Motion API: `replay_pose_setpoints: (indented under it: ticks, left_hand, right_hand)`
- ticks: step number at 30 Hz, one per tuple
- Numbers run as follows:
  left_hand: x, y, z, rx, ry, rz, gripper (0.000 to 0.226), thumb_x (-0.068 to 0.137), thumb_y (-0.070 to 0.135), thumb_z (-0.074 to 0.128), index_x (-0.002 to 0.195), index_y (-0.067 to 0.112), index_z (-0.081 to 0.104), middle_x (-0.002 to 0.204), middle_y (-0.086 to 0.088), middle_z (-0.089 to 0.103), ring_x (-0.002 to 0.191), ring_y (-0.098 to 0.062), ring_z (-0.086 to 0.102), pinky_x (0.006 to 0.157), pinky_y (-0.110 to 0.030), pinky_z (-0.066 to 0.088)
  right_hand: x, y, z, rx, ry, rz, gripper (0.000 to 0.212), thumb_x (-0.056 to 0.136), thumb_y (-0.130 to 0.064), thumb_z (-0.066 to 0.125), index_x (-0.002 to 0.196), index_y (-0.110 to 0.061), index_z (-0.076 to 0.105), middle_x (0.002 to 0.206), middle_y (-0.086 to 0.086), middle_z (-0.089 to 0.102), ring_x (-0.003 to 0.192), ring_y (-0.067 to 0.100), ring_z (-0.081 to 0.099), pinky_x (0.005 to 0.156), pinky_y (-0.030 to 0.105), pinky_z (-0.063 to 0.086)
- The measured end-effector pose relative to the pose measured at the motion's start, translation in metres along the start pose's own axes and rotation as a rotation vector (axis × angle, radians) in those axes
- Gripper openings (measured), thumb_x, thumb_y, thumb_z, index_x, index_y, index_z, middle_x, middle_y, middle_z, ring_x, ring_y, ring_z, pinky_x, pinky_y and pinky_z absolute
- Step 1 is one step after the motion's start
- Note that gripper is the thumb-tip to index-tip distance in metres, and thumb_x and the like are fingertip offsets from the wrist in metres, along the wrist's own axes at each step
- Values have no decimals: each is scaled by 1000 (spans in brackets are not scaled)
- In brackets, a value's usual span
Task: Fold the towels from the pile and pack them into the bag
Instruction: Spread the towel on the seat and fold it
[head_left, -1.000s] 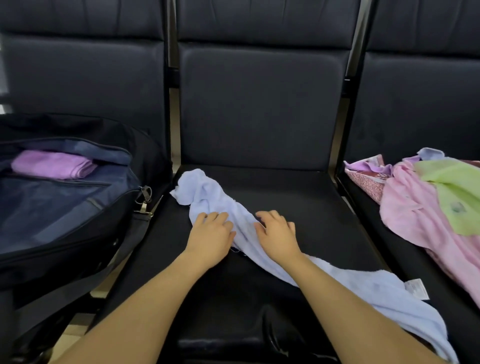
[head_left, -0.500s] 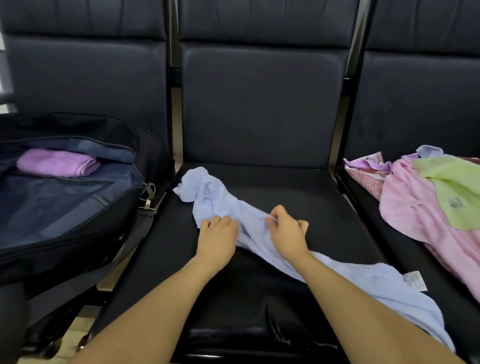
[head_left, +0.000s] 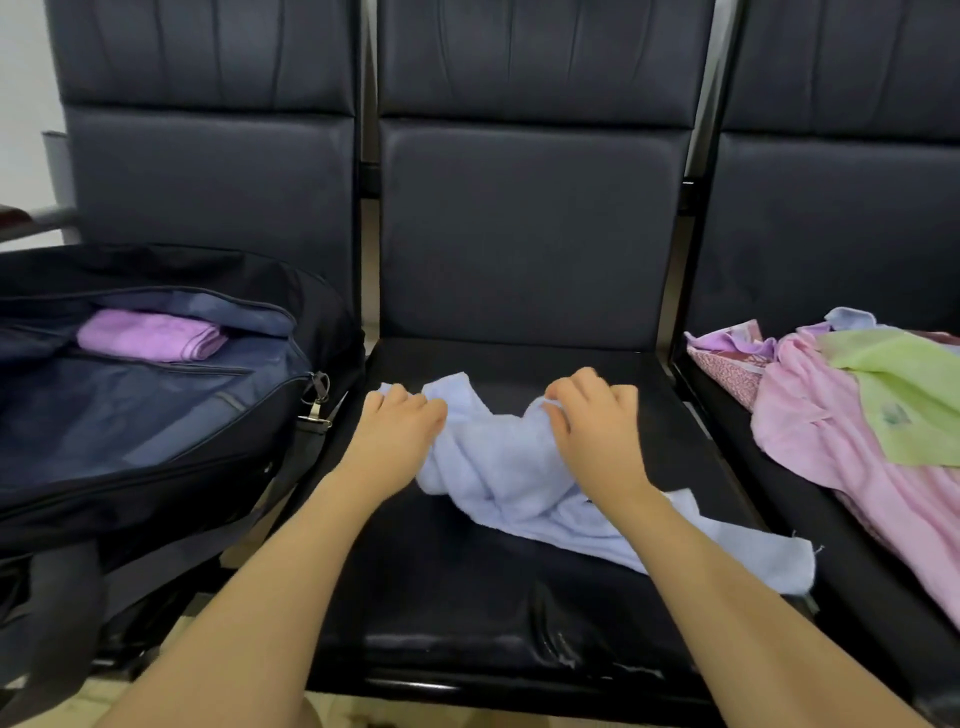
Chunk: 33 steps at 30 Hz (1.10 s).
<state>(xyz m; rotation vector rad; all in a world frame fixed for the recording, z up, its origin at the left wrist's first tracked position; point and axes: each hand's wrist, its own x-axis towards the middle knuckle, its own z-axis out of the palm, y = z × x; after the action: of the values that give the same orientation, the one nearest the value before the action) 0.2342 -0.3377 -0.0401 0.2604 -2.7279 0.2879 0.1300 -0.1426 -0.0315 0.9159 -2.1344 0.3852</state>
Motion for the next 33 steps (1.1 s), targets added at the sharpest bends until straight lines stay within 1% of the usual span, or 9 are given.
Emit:
replay_pose_setpoints:
  ticks: [3, 6, 11, 17, 20, 24, 28, 30, 33]
  left_hand:
    - [-17, -5, 20, -39, -6, -17, 37, 45, 10, 88, 55, 20, 54, 52, 6, 46, 50, -18, 42, 55, -28, 23]
    - [-26, -1, 26, -104, -9, -132, 21, 79, 23, 74, 63, 13, 63, 67, -2, 55, 64, -24, 51, 63, -33, 27]
    - [-34, 9, 11, -67, -100, -516, 59, 94, 59, 36, 97, 9, 66, 104, -8, 62, 103, -28, 54, 90, -38, 33]
    - [-37, 34, 15, -35, -292, -512, 59, 95, 60, 30, 117, 14, 60, 122, -5, 57, 116, -25, 48, 99, -34, 30]
    - [-36, 45, 16, -67, -250, -483, 37, 99, 44, 38, 114, 17, 57, 116, -1, 57, 109, -21, 50, 91, -30, 31]
    - [-33, 41, 15, -99, -60, -466, 15, 94, 23, 53, 106, 15, 55, 91, -4, 62, 83, -22, 57, 73, -30, 28]
    - [-28, 31, 9, -83, 180, -349, 41, 47, -6, 81, 81, 6, 61, 40, 0, 37, 38, -19, 29, 53, -25, 24]
    - [-24, 28, 1, -138, 246, -298, 44, 40, -15, 76, 77, 4, 60, 42, 6, 23, 39, -17, 20, 52, -27, 25]
    - [-14, 25, -9, -164, 240, -331, 35, 53, -15, 72, 78, 7, 59, 48, 2, 35, 43, -21, 33, 59, -33, 25]
  right_hand:
    - [-13, -19, -2, 77, -444, -188, 20, 89, -19, 60, 69, -18, 60, 75, -1, 56, 71, 20, 53, 67, 34, 19]
    - [-31, -27, -3, 295, -692, -253, 43, 100, -35, 40, 62, -20, 51, 72, -4, 55, 76, 14, 48, 79, 31, 18]
    - [-35, -20, 4, 305, -328, 144, 19, 95, -35, 51, 101, -24, 65, 93, -9, 62, 88, 15, 54, 80, 28, 19]
    - [-47, -16, 9, 8, -606, 421, 67, 75, -75, 53, 111, -18, 51, 110, -4, 51, 104, 20, 46, 90, 32, 27]
    - [-51, -16, 9, 32, -703, 427, 63, 78, -74, 49, 106, -19, 55, 108, -6, 57, 106, 20, 48, 90, 33, 26]
    - [-48, -13, -1, 99, -612, 438, 23, 90, -43, 51, 90, -20, 55, 89, -7, 53, 99, 19, 48, 78, 29, 17]
    - [-42, -13, -12, 234, -355, 406, 12, 89, -26, 54, 82, -18, 59, 70, -8, 49, 77, 16, 45, 71, 27, 11]
    - [-36, -13, -20, 335, -259, 384, 14, 91, -24, 56, 79, -19, 59, 62, -10, 48, 71, 15, 48, 74, 26, 13]
    - [-24, -14, -36, 464, -157, 393, 14, 93, -27, 59, 79, -24, 60, 64, -10, 53, 73, 11, 48, 79, 27, 18]
